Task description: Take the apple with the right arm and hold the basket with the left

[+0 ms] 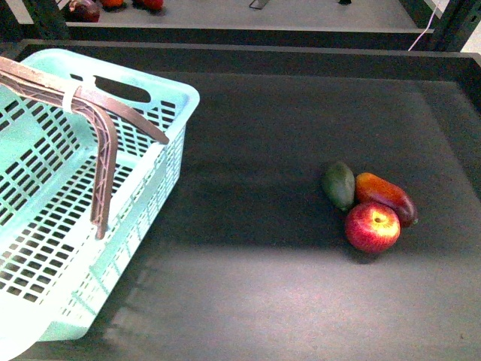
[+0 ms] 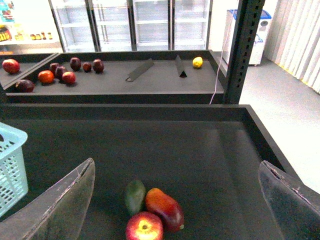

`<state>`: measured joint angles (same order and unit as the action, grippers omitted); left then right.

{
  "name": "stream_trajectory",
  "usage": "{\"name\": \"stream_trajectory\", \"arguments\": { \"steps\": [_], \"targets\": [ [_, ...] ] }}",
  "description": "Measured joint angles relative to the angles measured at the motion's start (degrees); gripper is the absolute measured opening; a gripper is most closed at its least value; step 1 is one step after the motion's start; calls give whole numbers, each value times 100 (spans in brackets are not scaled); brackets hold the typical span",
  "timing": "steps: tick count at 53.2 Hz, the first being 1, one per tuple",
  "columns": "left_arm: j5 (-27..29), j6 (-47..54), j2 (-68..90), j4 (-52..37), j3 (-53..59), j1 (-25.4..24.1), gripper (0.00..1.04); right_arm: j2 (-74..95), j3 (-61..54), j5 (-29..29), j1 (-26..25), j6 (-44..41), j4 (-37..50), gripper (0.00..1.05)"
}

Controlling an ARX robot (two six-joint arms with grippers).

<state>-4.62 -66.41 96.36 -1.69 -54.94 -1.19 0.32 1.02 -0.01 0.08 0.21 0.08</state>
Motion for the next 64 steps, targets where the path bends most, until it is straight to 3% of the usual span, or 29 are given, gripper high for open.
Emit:
{"name": "stream_trajectory", "arguments": {
  "steps": [12,34,47,64],
  "targets": [
    [-210,448,-1185,732,-52,704,18,0,0,0,0,0,0,96],
    [-382,1434,-1443,1576,-636,2218,18,0,0,0,0,0,0,96],
    [-446,1788,-1508,1725,-876,2625,18,0,0,0,0,0,0,96],
    [-461,1939,-1541,1604,-879,2649,18,0,0,0,0,0,0,96]
  ]
}}
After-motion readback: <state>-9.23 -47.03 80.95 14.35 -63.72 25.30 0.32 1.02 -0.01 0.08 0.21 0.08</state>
